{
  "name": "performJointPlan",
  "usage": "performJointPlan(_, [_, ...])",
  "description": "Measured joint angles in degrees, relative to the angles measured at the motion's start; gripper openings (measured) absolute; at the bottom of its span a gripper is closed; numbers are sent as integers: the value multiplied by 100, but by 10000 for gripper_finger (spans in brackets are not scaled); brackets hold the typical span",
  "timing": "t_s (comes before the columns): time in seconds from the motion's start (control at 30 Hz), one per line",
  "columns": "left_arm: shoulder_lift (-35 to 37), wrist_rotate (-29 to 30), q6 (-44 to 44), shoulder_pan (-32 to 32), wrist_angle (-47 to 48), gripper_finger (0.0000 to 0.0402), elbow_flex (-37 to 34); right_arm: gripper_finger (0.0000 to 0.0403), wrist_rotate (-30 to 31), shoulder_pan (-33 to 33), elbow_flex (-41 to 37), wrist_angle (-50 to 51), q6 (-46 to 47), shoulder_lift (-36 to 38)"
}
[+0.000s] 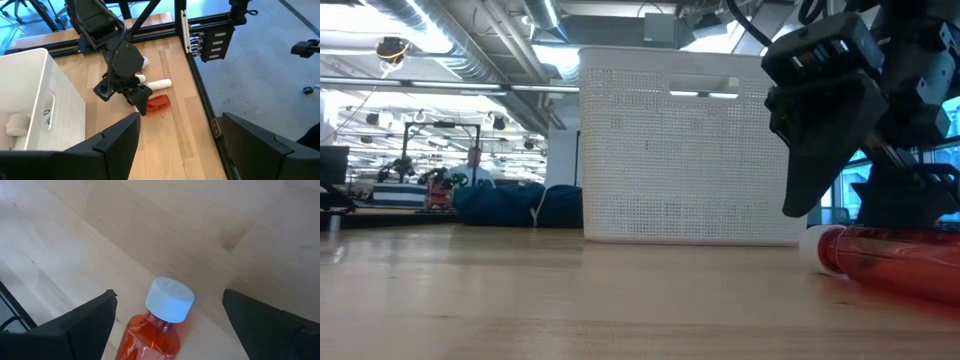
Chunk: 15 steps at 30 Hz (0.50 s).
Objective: Pick & place medical supplies in basket/bin
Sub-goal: Put the red medicine bottle into the bin
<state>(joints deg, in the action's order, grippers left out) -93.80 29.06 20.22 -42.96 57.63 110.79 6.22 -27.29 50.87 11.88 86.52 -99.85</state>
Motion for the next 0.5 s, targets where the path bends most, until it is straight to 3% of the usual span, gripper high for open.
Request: performJointPlan(0.5, [4, 0, -1, 0, 2, 272, 1, 361, 2, 0, 7, 257, 24, -123])
